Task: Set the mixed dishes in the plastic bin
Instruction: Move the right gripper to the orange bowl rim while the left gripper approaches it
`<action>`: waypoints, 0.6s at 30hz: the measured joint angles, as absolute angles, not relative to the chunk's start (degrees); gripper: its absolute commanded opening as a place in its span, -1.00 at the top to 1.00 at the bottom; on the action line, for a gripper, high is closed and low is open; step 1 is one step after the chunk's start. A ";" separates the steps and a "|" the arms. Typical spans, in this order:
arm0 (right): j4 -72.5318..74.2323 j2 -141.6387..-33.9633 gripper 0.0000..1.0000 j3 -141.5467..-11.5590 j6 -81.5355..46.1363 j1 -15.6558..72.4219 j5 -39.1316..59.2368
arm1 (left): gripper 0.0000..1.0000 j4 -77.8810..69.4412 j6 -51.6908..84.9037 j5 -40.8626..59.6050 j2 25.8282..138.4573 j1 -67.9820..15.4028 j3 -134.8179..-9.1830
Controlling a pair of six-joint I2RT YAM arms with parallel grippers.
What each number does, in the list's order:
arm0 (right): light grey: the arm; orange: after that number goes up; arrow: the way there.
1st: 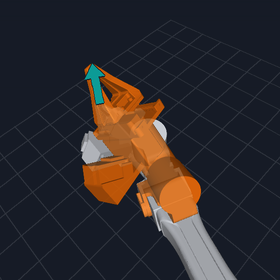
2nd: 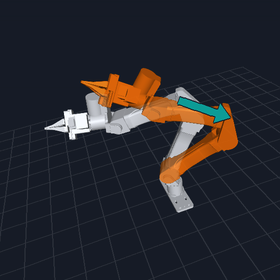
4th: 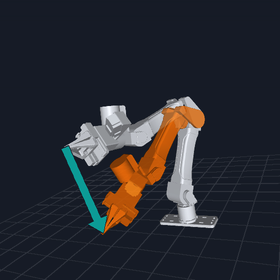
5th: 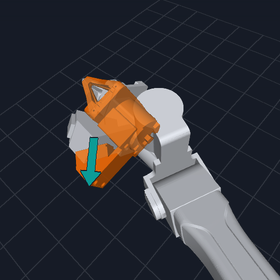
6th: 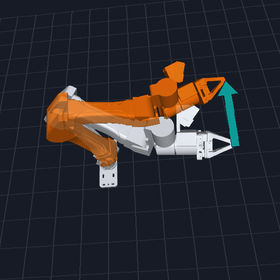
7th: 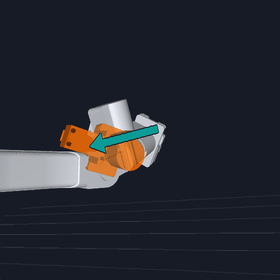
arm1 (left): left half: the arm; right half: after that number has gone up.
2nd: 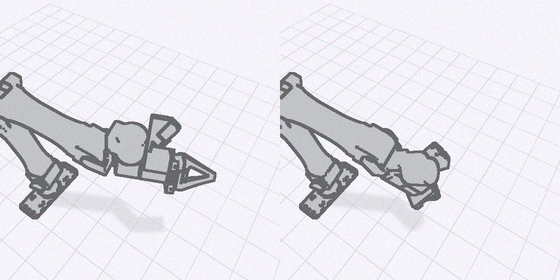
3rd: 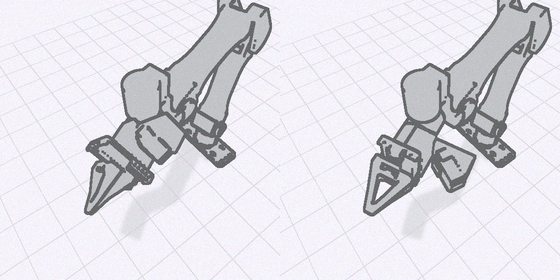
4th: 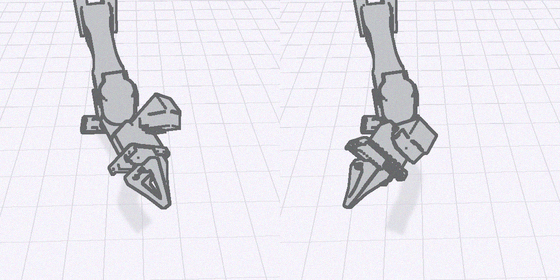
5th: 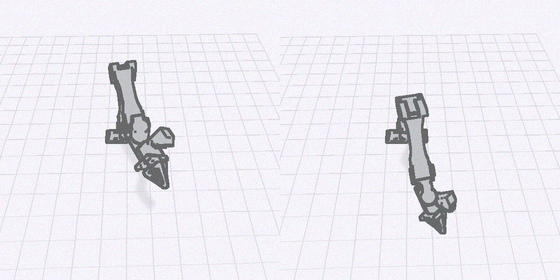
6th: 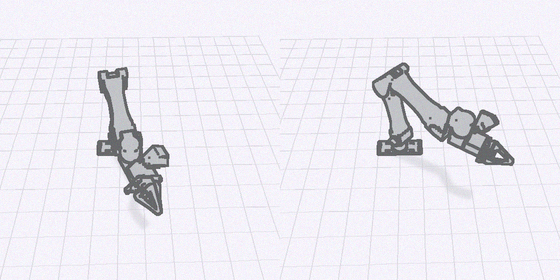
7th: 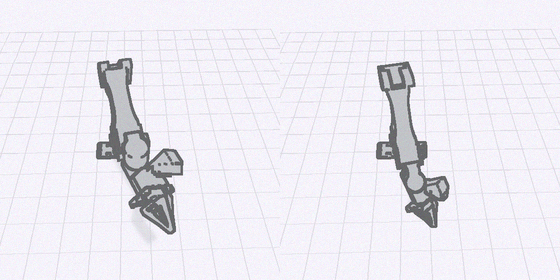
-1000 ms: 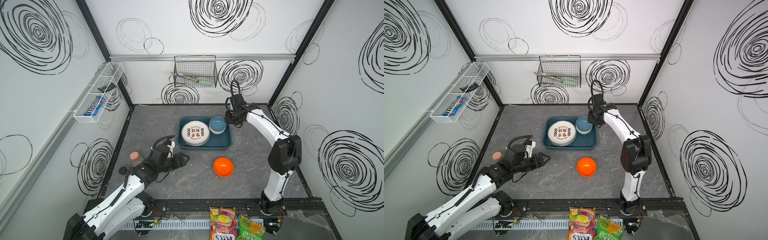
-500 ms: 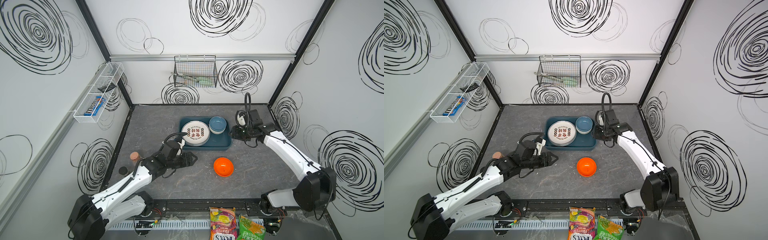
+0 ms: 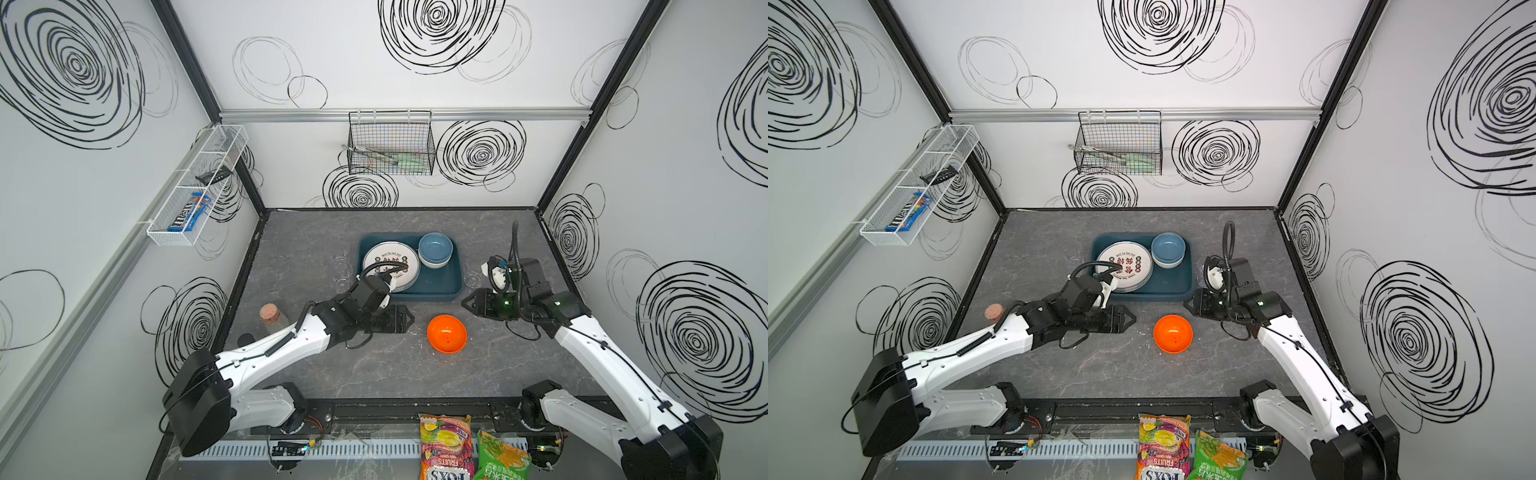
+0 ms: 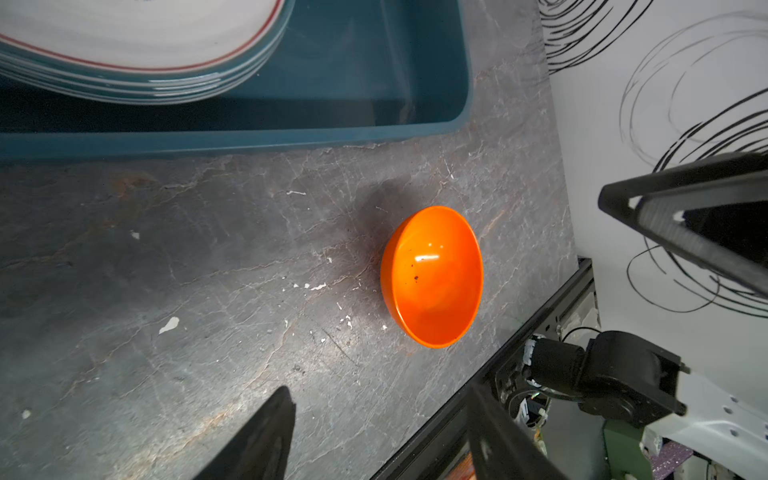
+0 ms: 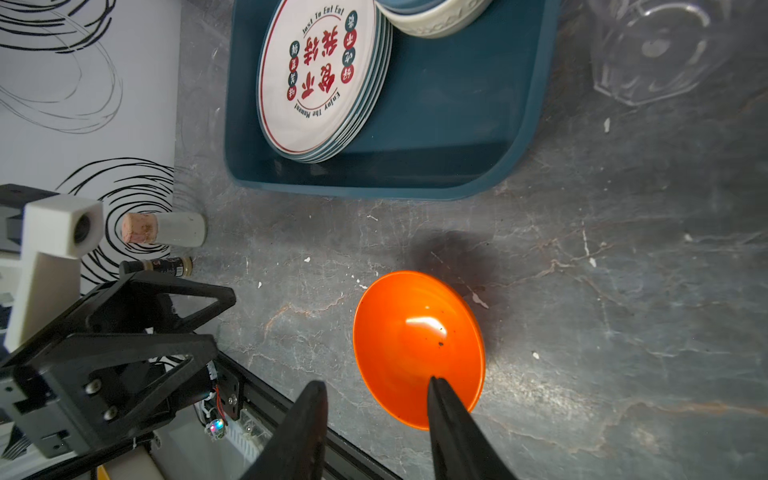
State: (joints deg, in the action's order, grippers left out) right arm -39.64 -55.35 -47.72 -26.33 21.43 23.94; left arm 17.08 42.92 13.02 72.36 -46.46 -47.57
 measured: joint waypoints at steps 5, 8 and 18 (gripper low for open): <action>-41.45 -52.01 0.12 -44.38 -27.42 21.43 25.43 | -0.35 17.23 41.85 11.64 77.97 -49.06 -50.35; -41.69 -49.91 0.12 -41.69 -28.03 21.43 25.82 | -0.34 17.43 41.08 10.33 81.49 -50.43 -52.05; -41.67 -48.07 0.11 -36.95 -29.28 21.41 25.82 | -0.37 17.26 39.81 8.86 93.10 -53.74 -57.14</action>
